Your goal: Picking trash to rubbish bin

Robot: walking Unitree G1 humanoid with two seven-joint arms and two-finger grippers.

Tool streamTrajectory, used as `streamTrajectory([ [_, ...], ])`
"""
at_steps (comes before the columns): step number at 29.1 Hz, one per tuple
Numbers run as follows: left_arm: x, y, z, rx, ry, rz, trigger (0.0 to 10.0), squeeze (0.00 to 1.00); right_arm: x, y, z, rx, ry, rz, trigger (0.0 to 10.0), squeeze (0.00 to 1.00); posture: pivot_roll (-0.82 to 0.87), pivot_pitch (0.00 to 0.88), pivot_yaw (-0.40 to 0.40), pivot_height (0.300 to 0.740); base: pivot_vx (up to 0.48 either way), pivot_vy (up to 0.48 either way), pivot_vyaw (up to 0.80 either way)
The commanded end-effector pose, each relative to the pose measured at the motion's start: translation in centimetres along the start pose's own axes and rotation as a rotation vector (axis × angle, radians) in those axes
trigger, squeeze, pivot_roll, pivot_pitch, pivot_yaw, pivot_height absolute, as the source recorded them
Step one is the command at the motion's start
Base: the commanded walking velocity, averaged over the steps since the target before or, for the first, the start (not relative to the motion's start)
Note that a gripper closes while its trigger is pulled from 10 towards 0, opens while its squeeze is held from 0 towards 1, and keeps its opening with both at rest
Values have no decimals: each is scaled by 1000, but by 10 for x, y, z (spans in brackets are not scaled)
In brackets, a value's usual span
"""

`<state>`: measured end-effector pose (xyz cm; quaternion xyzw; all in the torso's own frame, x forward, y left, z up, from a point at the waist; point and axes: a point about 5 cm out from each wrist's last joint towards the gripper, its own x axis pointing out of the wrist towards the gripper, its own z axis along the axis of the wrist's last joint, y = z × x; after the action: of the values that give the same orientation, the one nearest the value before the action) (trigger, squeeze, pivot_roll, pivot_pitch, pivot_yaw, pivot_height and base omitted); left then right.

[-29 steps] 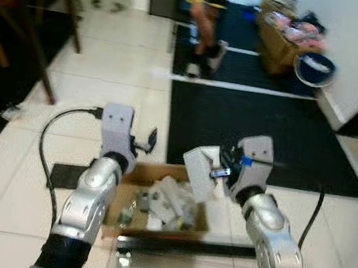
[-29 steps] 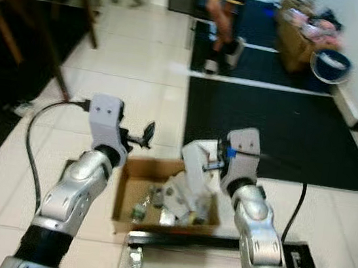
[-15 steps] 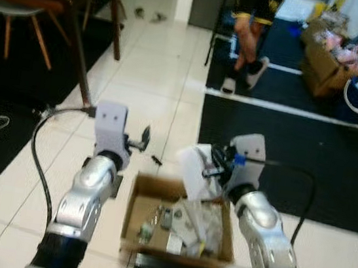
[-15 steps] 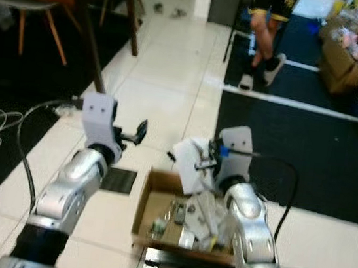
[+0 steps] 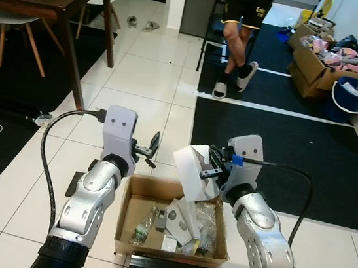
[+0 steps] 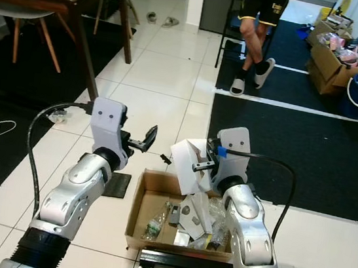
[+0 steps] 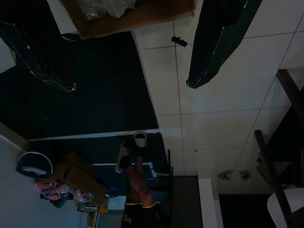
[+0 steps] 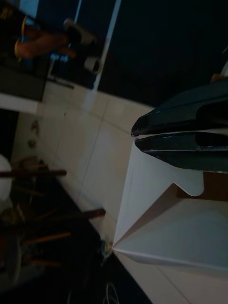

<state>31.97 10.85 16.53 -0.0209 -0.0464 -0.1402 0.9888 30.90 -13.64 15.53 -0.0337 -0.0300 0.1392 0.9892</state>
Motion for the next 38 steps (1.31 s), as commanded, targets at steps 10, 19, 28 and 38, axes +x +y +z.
streamTrajectory([
  [10, -3, -1, -10, 7, 37, -14, 10000, 0, -1, -32, -6, -24, 31, -137, 10000, 0, -49, 151, -4, 740, 0, 0, -80],
  [19, -2, 1, -9, 10, 29, -3, 10000, 0, -2, -26, -9, -16, 29, -119, 10000, 0, -45, 158, -4, 740, 0, 0, -800],
  [28, -2, 1, -9, 8, 28, 3, 10000, 0, -1, -25, -9, -32, 19, -110, 10000, 0, -45, 161, -6, 740, 0, 0, 0],
  [38, 2, 0, -9, 10, 27, 12, 10000, 0, 20, -39, 0, -11, -45, -149, 10000, 0, -47, 177, 0, 740, 0, 0, 0],
])
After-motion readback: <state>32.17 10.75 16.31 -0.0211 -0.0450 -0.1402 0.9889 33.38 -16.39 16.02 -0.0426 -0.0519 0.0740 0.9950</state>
